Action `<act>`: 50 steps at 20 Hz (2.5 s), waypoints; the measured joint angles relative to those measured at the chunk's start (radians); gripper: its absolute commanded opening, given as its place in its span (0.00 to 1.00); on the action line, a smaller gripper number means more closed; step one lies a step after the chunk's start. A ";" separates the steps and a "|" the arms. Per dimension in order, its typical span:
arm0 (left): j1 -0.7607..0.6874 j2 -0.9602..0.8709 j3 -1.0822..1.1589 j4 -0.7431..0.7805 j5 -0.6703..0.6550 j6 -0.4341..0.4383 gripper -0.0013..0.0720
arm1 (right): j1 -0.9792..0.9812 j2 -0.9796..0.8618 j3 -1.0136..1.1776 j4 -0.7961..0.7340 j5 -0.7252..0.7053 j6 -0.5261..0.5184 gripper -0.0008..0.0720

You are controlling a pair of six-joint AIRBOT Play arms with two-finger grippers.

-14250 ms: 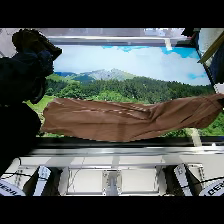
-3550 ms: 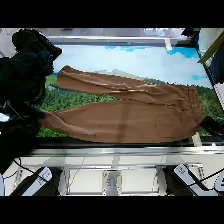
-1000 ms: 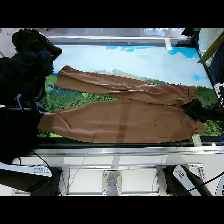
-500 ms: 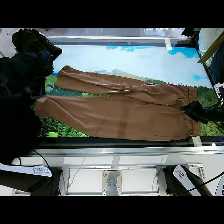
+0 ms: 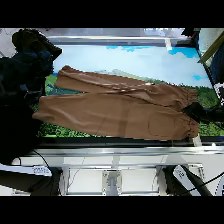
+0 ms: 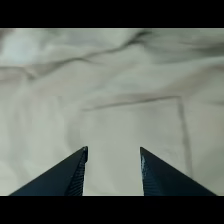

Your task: Fold the clothes and pants, and hang the long-sleeved shirts on hangers.

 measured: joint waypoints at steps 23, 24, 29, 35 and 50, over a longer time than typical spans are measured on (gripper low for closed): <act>-0.025 0.517 -0.753 0.135 0.430 -0.193 0.81 | -0.277 0.019 -0.195 -0.019 0.020 -0.206 0.55; -0.054 0.517 -0.758 0.130 0.464 -0.212 0.81 | -0.277 0.019 -0.195 -0.018 0.020 -0.209 0.55; -0.131 0.482 -0.768 0.125 0.541 -0.261 0.81 | -0.278 0.019 -0.195 -0.005 0.020 -0.216 0.55; -0.152 0.405 -0.769 0.089 0.577 -0.287 0.77 | -0.278 0.019 -0.195 0.020 0.024 -0.217 0.55; -0.157 0.370 -0.771 -0.018 0.634 -0.282 0.04 | -0.592 0.090 -0.206 -0.052 0.101 -0.166 0.56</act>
